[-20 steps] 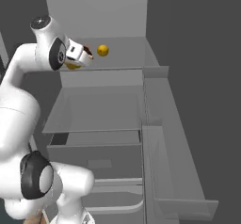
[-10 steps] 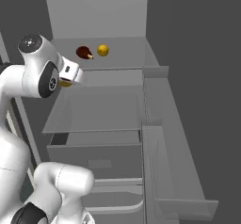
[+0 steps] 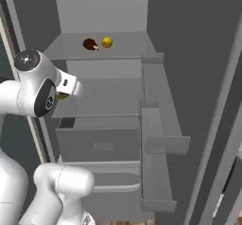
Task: Place one lemon and one steak in each tupperware on the nearby counter, to pack two identical lunches.
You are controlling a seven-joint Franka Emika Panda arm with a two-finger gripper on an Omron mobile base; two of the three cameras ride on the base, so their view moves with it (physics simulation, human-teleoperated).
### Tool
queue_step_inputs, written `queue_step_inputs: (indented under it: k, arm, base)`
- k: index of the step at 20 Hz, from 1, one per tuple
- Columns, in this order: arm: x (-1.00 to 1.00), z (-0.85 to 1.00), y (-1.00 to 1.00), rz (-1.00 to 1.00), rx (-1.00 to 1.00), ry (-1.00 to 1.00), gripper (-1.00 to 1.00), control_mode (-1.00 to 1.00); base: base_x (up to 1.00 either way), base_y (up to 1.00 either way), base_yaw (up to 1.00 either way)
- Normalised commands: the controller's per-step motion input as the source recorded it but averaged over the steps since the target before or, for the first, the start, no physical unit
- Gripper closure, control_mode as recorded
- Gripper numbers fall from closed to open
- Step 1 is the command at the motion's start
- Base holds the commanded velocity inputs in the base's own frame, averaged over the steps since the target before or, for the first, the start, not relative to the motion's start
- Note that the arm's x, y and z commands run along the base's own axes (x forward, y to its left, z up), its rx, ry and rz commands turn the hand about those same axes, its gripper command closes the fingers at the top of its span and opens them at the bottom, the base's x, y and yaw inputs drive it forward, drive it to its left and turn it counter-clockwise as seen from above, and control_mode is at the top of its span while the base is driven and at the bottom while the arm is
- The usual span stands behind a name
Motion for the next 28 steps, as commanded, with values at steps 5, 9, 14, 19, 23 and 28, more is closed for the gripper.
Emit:
queue_step_inputs:
  k: [5,9,14,19,23,28]
  arm:
    - [0.00,0.00,0.00,0.00,0.00,0.00,1.00,1.00]
    - [0.00,0.00,0.00,0.00,0.00,0.00,1.00,1.00]
    - [0.00,0.00,0.00,0.00,0.00,0.00,1.00,1.00]
    - [0.00,0.00,0.00,0.00,0.00,0.00,1.00,1.00]
    - [0.00,0.00,0.00,0.00,0.00,0.00,1.00,1.00]
    - [0.00,0.00,0.00,0.00,0.00,0.00,1.00,1.00]
  base:
    - [-1.00,0.00,0.04]
    - [-1.00,0.00,0.00]
    - [-1.00,0.00,0.00]
    - [-1.00,0.00,0.00]
    - [-0.87,0.00,-0.09]
    - [-0.77,0.00,-0.30]
